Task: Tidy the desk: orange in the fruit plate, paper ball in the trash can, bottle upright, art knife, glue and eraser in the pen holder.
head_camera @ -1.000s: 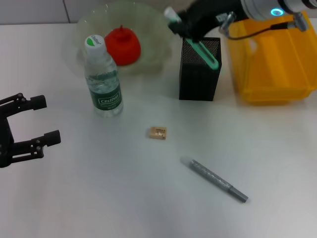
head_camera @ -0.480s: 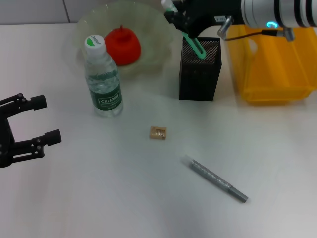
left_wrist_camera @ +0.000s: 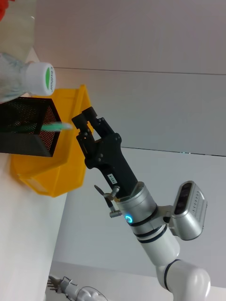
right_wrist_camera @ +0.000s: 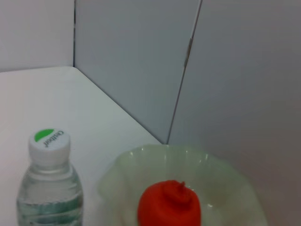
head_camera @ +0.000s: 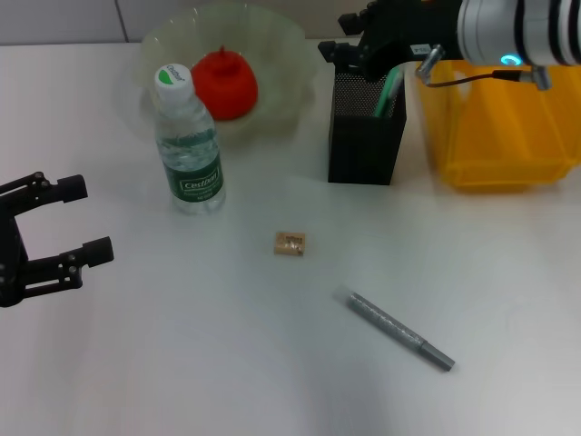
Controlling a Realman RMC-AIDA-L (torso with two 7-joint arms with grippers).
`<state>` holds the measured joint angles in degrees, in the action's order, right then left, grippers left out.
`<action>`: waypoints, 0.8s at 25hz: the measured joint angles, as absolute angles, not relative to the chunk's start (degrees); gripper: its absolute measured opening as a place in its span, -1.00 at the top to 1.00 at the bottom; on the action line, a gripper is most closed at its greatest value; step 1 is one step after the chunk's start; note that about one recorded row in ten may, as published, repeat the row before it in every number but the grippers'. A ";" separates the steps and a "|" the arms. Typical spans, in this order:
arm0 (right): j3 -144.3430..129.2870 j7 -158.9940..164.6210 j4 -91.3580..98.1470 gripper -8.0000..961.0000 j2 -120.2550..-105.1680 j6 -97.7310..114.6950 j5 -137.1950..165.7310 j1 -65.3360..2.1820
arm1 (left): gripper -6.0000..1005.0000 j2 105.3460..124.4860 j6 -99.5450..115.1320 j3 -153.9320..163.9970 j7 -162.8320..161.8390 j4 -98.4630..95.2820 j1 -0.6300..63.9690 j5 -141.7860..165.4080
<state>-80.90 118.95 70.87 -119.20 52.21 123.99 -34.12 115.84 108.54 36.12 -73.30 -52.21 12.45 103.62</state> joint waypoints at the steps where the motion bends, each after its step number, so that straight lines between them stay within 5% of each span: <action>1: -79.38 119.93 72.24 0.54 -119.18 55.09 124.02 -34.13 | -0.64 115.84 108.54 36.13 -73.30 -52.21 12.53 103.62; 6: -75.55 126.58 78.81 -0.02 -119.10 66.96 127.52 -35.15 | -0.64 115.84 108.55 36.13 -73.29 -52.21 12.68 103.62; 11: -75.10 136.67 86.83 -0.30 -119.02 83.53 137.23 -39.53 | -0.64 115.73 108.70 36.53 -73.07 -52.20 12.67 103.62; 20: -76.65 143.15 82.88 -0.27 -119.18 101.88 141.91 -49.86 | -0.63 115.32 110.30 36.79 -72.86 -52.20 12.67 104.10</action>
